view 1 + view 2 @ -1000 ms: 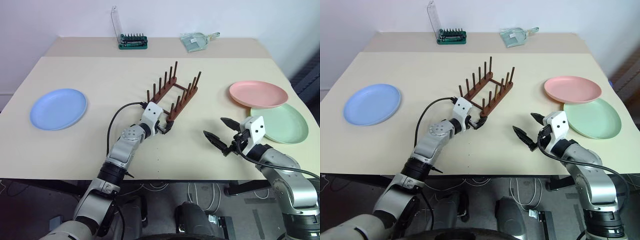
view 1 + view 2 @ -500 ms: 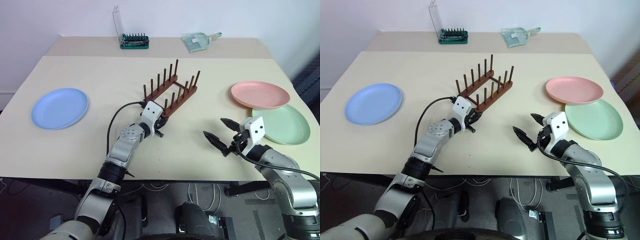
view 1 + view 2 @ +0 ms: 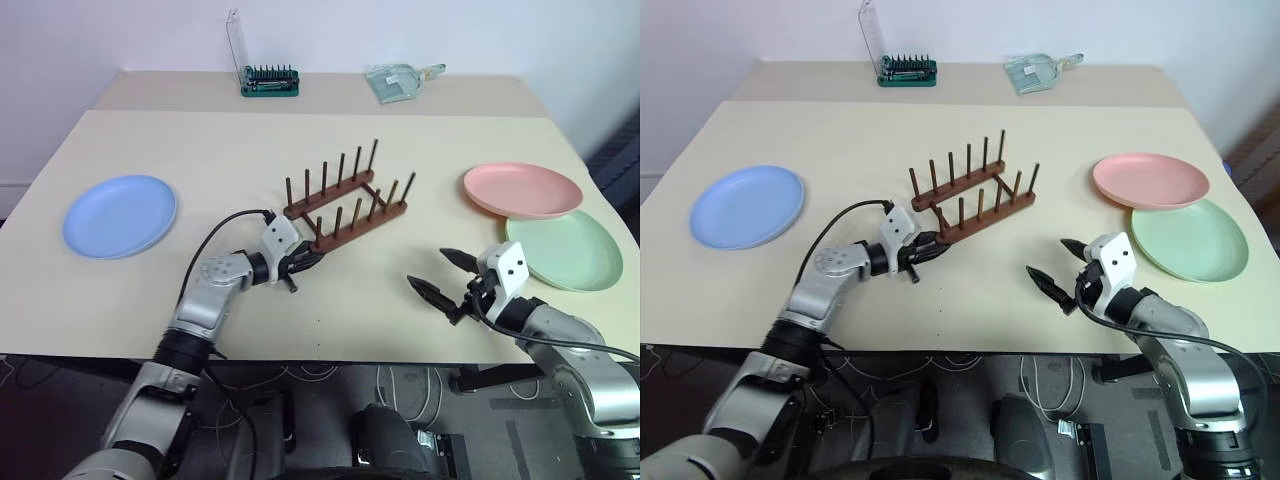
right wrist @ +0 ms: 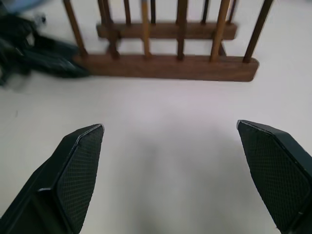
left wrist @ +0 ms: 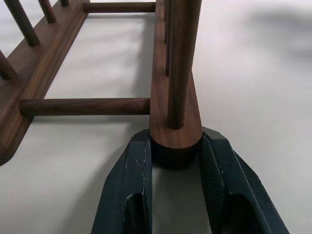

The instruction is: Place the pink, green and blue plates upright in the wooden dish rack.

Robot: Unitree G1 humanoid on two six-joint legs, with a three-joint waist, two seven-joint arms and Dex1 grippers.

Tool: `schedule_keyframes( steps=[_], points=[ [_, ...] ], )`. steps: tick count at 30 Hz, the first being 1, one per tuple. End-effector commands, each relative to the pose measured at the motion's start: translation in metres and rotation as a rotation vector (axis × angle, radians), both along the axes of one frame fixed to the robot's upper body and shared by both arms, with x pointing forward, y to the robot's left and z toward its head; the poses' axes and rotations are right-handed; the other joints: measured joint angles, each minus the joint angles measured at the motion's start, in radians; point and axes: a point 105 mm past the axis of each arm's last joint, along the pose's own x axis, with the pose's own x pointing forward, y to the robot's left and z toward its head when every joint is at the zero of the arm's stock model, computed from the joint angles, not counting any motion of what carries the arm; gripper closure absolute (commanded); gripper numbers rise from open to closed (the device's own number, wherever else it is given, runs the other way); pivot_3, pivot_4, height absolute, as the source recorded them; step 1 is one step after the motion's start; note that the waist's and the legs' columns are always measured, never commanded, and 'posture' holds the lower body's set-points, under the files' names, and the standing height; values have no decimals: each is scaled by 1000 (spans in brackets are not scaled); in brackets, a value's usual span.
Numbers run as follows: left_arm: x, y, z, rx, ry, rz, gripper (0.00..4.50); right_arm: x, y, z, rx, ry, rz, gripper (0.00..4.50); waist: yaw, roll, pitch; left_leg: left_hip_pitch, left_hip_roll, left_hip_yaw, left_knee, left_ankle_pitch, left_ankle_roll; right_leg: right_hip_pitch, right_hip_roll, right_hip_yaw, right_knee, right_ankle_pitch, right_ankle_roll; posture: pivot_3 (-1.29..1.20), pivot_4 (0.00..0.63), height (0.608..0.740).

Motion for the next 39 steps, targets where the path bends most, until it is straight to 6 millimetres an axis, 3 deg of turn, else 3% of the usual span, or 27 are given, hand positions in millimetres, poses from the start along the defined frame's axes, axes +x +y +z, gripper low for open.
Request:
schedule_keyframes(
  steps=[1,8,13,24,31,33,34,37,39],
  points=[
    [-14,-5,14,-3,-27,-192,3785,-12,-3,5,-28,-1,26,0,1,0,0,0,0,0,0,0,0,0,0,0,-1,0,0,0,150,732],
    [-13,2,19,20,8,-324,3785,-18,-7,2,-38,1,-4,0,-4,0,0,0,0,0,0,-1,1,1,0,0,-2,0,0,0,150,732],
    [-6,-5,14,58,-2,-374,3785,-18,-4,0,-32,-1,-12,0,-2,0,0,-1,0,0,0,-1,1,1,0,-1,-2,0,0,0,150,732],
    [7,-5,8,32,20,-335,3785,-18,-4,0,-36,-5,-18,0,-3,-1,0,-2,0,0,1,-1,2,0,1,-1,-1,0,0,0,150,732],
    [8,15,8,-1,43,-249,427,-15,-6,1,-49,-7,-18,0,-6,-1,0,-2,0,0,2,-1,2,-1,1,-1,-1,0,0,0,150,732],
    [4,26,7,-10,62,-217,427,-15,-9,0,-58,-5,-28,0,-8,-1,0,-2,0,-1,2,-1,2,-1,1,-1,0,0,0,0,150,732],
    [0,35,6,-17,77,-193,577,-14,-9,0,-60,0,-27,264,-9,0,0,-2,1,-1,2,-1,2,-1,1,-1,0,0,0,0,150,732],
    [-17,46,4,-22,103,-190,1828,-13,-10,-5,-75,17,-23,1303,-11,0,0,-1,1,-1,2,-1,2,0,1,-1,0,0,0,0,150,732],
    [-32,42,4,-16,111,-223,2904,-11,-10,-10,-101,36,-25,2418,-8,0,0,-1,1,-1,2,-1,2,0,1,-1,0,0,0,0,150,732]
  ],
)
